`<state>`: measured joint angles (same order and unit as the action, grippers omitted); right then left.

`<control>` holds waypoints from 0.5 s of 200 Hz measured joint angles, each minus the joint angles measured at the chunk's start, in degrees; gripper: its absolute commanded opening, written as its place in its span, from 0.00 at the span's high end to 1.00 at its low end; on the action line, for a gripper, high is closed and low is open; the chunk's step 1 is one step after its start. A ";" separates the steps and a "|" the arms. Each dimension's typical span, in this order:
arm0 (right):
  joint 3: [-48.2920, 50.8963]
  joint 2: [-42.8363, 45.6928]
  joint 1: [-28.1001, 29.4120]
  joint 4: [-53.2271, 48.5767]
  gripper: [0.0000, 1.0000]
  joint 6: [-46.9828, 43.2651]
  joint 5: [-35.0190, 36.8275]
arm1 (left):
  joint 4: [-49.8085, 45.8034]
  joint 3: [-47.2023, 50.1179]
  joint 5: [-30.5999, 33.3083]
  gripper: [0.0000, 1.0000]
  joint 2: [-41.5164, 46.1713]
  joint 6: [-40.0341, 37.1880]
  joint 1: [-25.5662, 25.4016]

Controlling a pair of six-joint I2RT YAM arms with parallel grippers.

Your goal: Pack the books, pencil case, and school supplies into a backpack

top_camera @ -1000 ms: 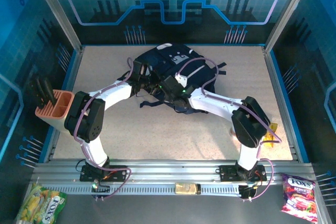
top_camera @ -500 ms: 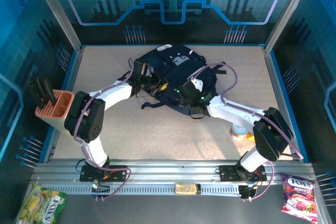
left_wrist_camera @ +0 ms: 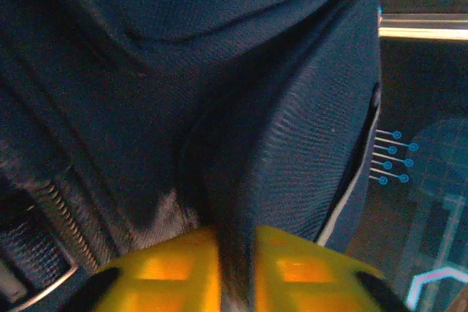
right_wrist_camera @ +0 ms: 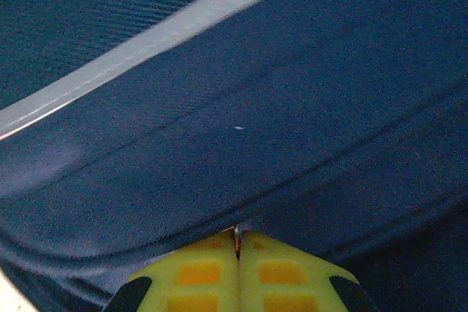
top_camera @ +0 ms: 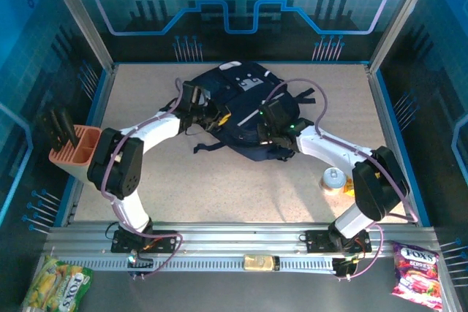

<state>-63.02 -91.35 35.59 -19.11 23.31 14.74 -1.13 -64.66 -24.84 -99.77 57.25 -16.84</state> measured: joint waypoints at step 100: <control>-12.72 -13.31 7.56 8.22 1.00 -2.67 -17.22 | -4.37 15.72 8.98 0.40 23.19 -7.63 7.43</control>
<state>-75.75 -104.66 43.16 -10.90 20.64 -2.48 -5.50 -48.95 -15.86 -76.58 49.63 -9.41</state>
